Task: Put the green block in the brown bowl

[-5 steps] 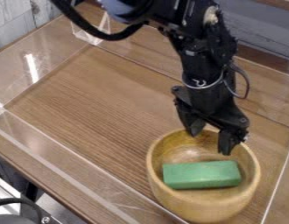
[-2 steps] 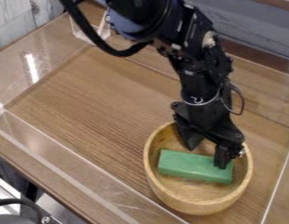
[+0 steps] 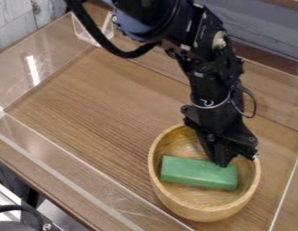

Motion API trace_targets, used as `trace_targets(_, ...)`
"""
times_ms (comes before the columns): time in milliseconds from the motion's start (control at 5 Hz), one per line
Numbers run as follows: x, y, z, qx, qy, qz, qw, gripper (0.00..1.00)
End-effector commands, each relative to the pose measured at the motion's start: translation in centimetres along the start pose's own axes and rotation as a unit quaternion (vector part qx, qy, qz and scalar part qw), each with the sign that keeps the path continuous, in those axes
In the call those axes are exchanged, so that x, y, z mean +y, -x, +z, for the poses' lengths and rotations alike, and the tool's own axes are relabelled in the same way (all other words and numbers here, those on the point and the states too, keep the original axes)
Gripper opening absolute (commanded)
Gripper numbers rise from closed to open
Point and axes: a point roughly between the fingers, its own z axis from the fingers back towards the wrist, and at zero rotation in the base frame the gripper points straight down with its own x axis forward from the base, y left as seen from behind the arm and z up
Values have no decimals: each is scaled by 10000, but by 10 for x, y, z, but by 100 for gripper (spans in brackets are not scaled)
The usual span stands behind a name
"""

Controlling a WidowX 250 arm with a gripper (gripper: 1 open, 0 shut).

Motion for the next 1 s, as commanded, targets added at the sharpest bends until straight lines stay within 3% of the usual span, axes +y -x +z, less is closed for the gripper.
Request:
trace_targets(0,5,-2,3,-13,-18,20,10000,0)
trace_targets(800,10,1,11,120,1,121,9999,0)
